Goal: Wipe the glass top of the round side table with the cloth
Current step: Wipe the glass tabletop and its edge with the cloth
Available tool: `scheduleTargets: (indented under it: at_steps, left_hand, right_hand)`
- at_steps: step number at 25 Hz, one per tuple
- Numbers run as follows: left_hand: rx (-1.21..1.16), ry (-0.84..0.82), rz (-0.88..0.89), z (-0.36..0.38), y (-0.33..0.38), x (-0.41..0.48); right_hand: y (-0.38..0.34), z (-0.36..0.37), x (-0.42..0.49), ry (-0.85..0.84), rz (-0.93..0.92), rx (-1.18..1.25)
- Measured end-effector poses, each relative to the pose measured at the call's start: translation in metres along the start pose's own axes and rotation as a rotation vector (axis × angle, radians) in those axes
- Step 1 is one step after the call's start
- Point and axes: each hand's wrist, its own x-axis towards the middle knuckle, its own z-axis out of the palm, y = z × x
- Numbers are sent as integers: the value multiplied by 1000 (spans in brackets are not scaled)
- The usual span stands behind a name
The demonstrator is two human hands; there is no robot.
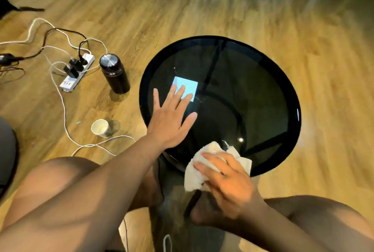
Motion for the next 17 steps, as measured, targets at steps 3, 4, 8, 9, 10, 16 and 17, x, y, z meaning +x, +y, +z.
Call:
scheduleTargets:
  at_steps: [3,4,8,9,10,16,17]
  left_hand:
    - [69,-40,10,9,8,0]
    - [71,-36,25,10,12,3]
    - [108,-90,155,21,41,29]
    - [138,-118,198,26,46,31]
    - [169,-141,241,31,48,31]
    - [157,-169,291,28,48,28]
    - [147,-176,302,27,48,30]
  right_hand:
    - [32,-36,-7,259,282,91]
    - [42,-38,-6,235,364,71]
    - [65,-6,12,-44,368,-127]
    - [75,-7,26,-44,381,-144]
    - [86,-11,44,-16,398,-156]
    - [174,-41,204,66,412,-236]
    - [193,-49,242,100,408,-206]
